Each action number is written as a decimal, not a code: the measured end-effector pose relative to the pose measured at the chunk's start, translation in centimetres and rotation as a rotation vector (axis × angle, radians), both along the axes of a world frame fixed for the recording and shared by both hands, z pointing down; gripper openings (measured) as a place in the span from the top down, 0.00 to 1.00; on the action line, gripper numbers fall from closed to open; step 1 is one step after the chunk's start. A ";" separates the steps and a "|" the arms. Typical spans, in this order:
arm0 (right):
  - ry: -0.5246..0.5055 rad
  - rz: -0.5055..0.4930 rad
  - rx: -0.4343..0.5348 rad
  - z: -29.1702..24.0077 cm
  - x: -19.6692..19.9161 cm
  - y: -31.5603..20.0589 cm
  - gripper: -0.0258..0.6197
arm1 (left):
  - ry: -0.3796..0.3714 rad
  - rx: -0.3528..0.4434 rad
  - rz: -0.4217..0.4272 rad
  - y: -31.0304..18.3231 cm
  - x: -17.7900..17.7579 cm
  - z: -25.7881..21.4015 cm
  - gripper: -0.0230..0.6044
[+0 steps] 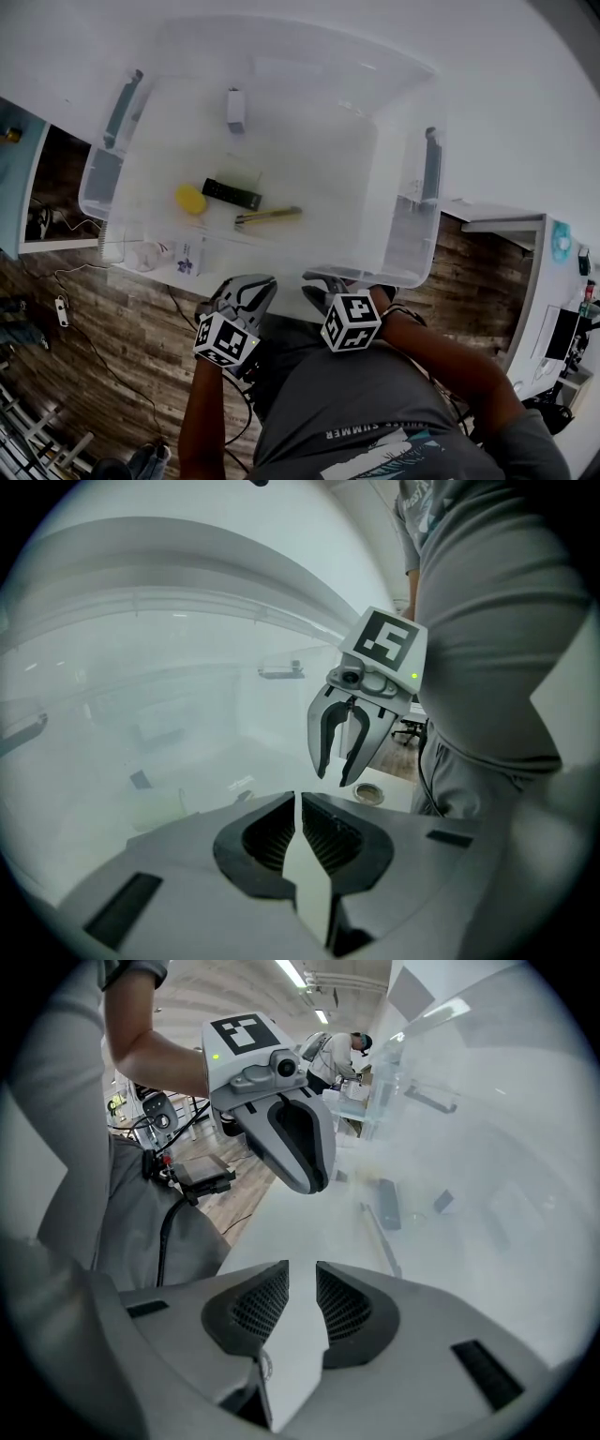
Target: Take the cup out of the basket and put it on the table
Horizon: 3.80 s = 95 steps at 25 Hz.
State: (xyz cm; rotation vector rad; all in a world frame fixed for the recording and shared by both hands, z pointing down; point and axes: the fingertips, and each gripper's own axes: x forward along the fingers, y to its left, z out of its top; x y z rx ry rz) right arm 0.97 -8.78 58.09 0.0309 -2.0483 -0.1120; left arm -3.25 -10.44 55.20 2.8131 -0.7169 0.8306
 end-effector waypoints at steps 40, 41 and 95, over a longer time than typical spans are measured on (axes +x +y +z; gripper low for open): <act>-0.282 0.142 0.116 5.5 0.4 -1.8 0.65 | 0.278 -0.183 0.178 2.1 2.1 5.8 0.79; -0.268 0.113 0.145 5.8 0.5 -1.5 0.65 | 0.254 -0.173 0.204 2.7 2.3 6.1 0.79; -0.809 0.172 0.263 -30.7 -1.0 5.3 0.94 | 0.124 0.464 0.105 6.4 2.0 -24.5 0.95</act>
